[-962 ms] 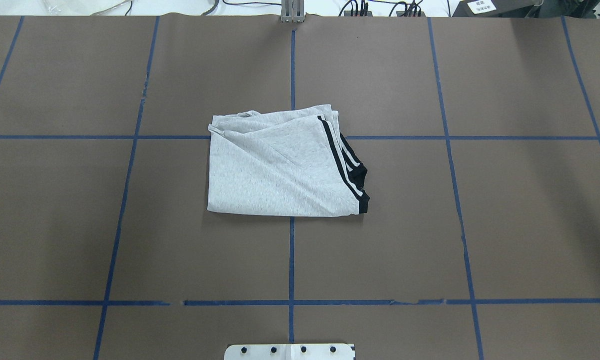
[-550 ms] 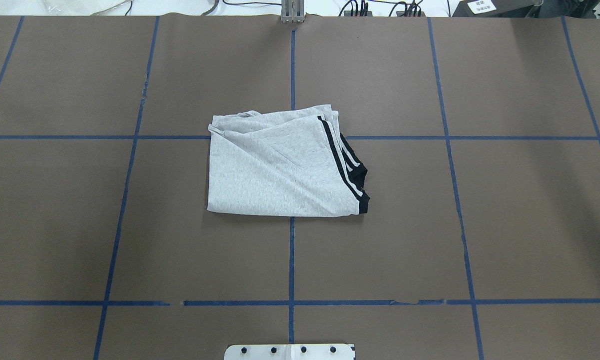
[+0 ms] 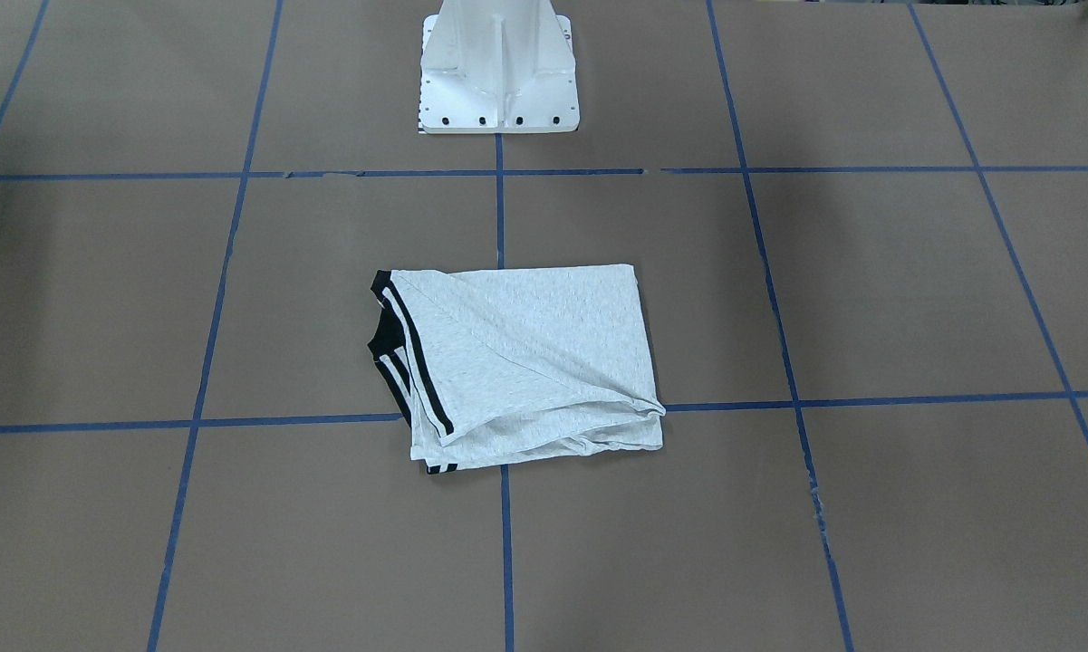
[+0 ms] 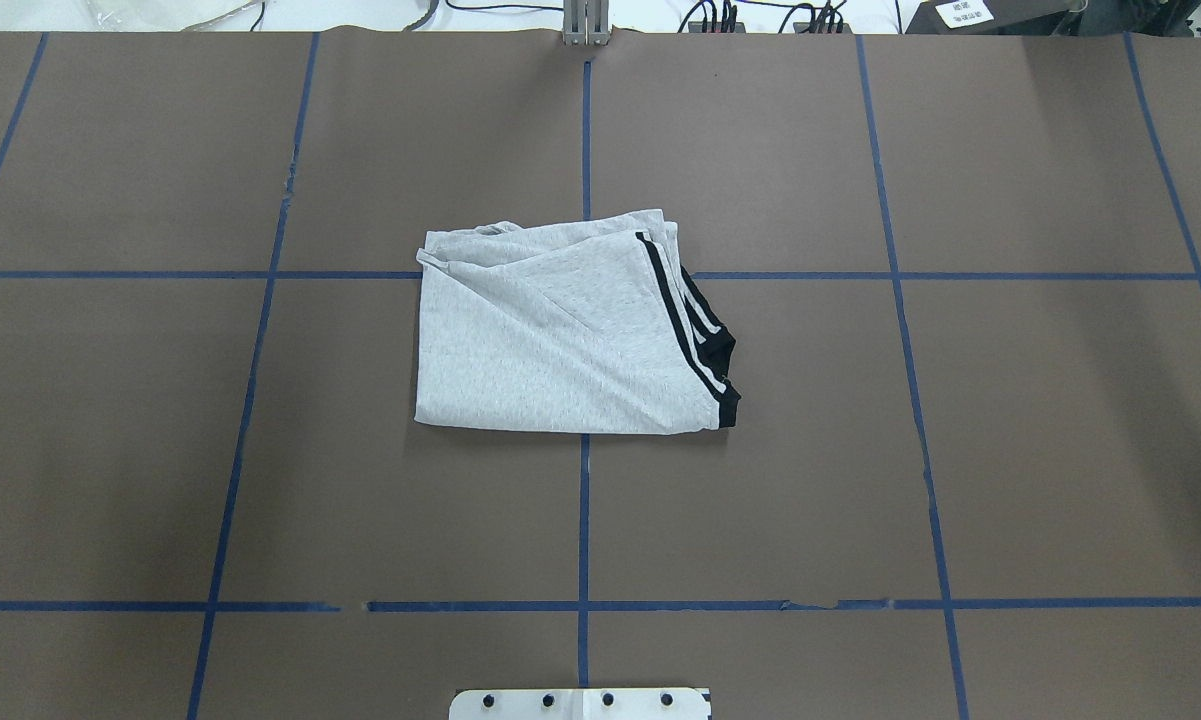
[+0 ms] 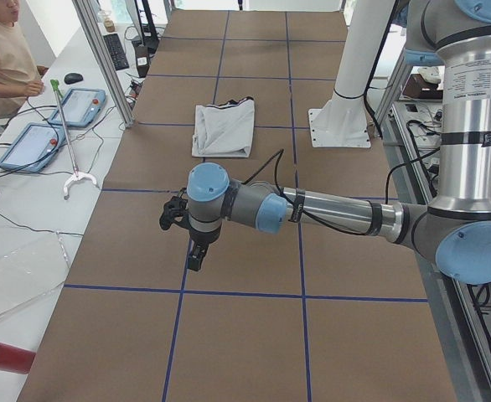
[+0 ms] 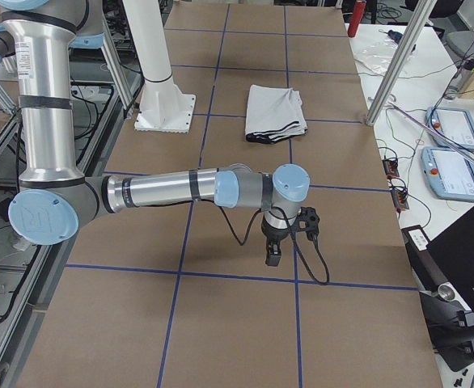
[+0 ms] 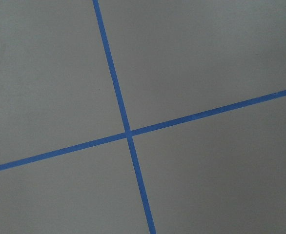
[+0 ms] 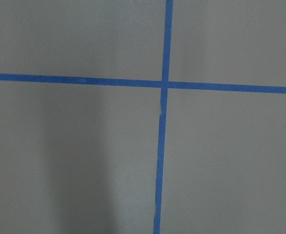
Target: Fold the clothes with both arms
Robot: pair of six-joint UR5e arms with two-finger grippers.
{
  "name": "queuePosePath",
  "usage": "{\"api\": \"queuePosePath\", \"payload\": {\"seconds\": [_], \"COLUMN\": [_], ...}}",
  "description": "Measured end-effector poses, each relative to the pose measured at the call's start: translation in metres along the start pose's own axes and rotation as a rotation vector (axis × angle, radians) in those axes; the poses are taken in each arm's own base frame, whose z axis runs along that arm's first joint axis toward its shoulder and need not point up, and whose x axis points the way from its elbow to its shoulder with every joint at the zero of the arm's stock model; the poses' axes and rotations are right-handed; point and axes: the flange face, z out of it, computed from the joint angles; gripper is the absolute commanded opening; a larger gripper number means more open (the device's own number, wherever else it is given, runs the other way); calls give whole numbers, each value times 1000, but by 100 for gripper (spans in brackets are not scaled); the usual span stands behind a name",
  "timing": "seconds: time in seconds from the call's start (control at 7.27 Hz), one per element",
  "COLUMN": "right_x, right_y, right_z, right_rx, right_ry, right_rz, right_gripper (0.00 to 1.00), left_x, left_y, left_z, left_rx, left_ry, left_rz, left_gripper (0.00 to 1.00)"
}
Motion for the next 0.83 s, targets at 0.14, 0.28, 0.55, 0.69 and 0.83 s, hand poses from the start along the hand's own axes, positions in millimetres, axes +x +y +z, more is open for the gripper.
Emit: {"api": "queuePosePath", "payload": {"seconds": [0.14,0.28,0.55,0.69,0.83], "right_x": [0,0,-1,-2,-3], "right_y": [0,0,0,0,0], "right_z": [0,0,-2,-2,-3], "right_rx": [0,1,4,6,7], "right_ry": [0,0,-1,-1,-1], "right_rz": [0,-1,-4,-5,-7], "right_gripper": [100,100,100,100,100], "left_x": [-3,-4,-5,-5,-4], "left_y": [2,3,3,2,1], "left_z": [4,5,6,5,5], "left_rx": [-10,-14,-14,-13,-11], "left_ry": [20,29,33,32,32], "left_rz": [-14,-20,-21,-20,-18], "left_gripper": [100,100,100,100,100]}}
